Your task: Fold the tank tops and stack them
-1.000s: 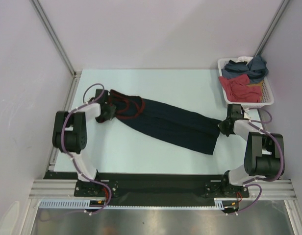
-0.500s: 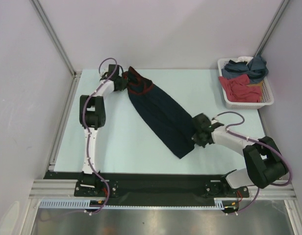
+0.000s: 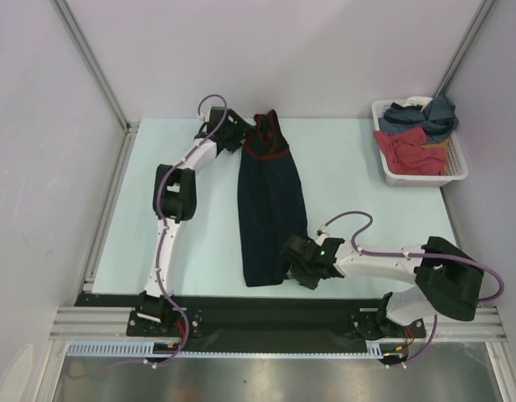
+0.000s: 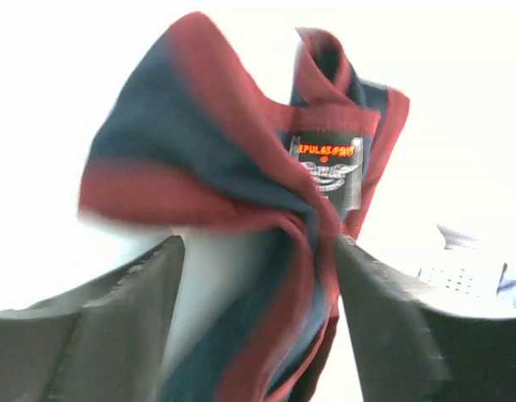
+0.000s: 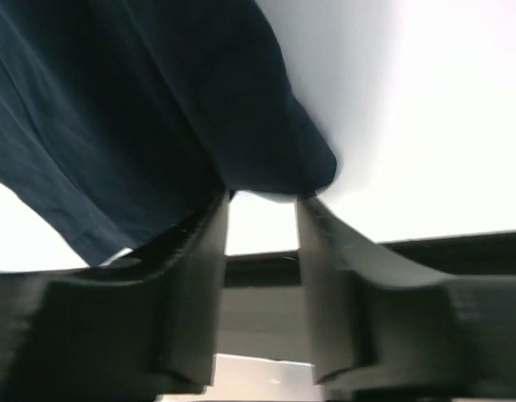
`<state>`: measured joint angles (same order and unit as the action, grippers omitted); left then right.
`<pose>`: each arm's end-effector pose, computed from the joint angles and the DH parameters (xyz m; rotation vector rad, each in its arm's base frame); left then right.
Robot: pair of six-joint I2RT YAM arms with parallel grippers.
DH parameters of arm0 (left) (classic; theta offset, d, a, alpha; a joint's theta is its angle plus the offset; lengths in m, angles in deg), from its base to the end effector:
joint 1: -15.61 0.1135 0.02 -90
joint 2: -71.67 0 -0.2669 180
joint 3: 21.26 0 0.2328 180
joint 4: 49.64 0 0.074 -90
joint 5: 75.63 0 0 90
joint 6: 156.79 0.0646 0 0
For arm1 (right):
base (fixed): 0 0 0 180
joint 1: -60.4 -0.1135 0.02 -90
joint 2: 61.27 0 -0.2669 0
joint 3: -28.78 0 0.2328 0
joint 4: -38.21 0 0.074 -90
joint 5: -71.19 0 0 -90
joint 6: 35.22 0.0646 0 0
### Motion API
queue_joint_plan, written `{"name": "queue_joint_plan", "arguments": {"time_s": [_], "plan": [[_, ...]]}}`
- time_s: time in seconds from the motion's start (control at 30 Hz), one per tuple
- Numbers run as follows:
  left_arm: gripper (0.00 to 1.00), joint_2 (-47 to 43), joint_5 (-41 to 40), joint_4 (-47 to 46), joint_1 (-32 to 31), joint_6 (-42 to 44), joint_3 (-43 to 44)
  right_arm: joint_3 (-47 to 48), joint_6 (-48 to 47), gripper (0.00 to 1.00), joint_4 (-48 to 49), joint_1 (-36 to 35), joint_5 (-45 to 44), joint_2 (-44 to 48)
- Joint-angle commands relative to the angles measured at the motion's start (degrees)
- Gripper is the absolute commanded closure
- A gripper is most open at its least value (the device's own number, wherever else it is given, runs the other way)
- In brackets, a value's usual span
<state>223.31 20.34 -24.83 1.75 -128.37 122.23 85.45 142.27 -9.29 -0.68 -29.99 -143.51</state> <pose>0.5822 -0.1506 0.1321 -0.8608 2.1055 -0.8497 0.1241 0.1987 0.1461 0.6930 2.7712 0.3335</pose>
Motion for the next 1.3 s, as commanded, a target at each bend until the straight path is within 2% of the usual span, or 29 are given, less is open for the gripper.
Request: {"name": "queue_joint_plan", "arguments": {"time_s": [0.0, 0.1, 0.23, 0.43, 0.5, 0.53, 0.6, 0.67, 0.8, 0.93, 0.97, 1.07, 1.17, 1.27], "plan": [[0.12, -7.63, -5.01, 7.62, 2.53, 7.16, -4.34, -1.04, 0.94, 0.54, -8.83, -2.55, -7.0, 2.42], [0.07, -15.54, -3.26, 6.66, 4.28, 12.18, -11.09, -0.08, -1.52, 0.52, -11.72, -4.13, -11.75, 4.89], [0.07, -26.81, 2.18, 5.6, 6.13, 20.33, -21.22, 0.45, -5.03, 0.53, -15.43, -4.4, -18.95, 10.59], [0.04, -44.3, 3.78, 7.62, 7.63, 24.75, -37.65, 0.1, -12.41, 0.55, -16.4, -2.91, -24.24, 18.68], [0.04, -50.95, 5.35, 6.75, 6.58, 25.63, -45.64, -2.0, -18.37, 0.57, -10.01, -0.98, -21.97, 20.0], [0.04, -53.43, 5.45, 6.57, 5.79, 25.98, -48.45, -2.97, -23.97, 0.58, -7.37, 2.25, -17.52, 21.05], [0.04, -60.18, 3.52, 6.92, 2.47, 27.04, -56.43, -5.86, -28.66, 0.61, 0.86, 5.95, -11.96, 22.03], [0.04, -64.6, 2.46, 6.48, -0.09, 28.35, -64.51, -7.1, -34.1, 0.62, 4.5, 12.0, -4.92, 23.26], [0.06, -77.43, 1.32, 6.48, -7.99, 29.06, -77.73, -9.65, -44.23, 0.54, 8.29, 19.06, 6.41, 26.07], [0.05, -88.24, -0.96, 9.11, -12.93, 27.84, -87.66, -15.26, -45.65, 0.5, 13.65, 19.59, 15.81, 28.36], [0.0, -92.96, -0.62, 9.2, -13.63, 27.57, -91.34, -16.15, -45.47, 0.5, 15.14, 19.59, 16.53, 28.45], [0.0, -101.58, 0.0, 10.69, -15.05, 24.94, -97.24, -19.05, -45.29, 0.5, 17.78, 19.68, 18.12, 27.66], [0.0, -106.79, 2.28, 12.01, -15.22, 23.62, -100.5, -20.81, -45.21, 0.51, 20.33, 19.6, 18.83, 26.08], [0.0, -108.04, 6.49, 9.92, -15.84, 22.04, -103.49, -21.17, -45.38, 0.53, 21.04, 19.68, 18.56, 23.97]]}}
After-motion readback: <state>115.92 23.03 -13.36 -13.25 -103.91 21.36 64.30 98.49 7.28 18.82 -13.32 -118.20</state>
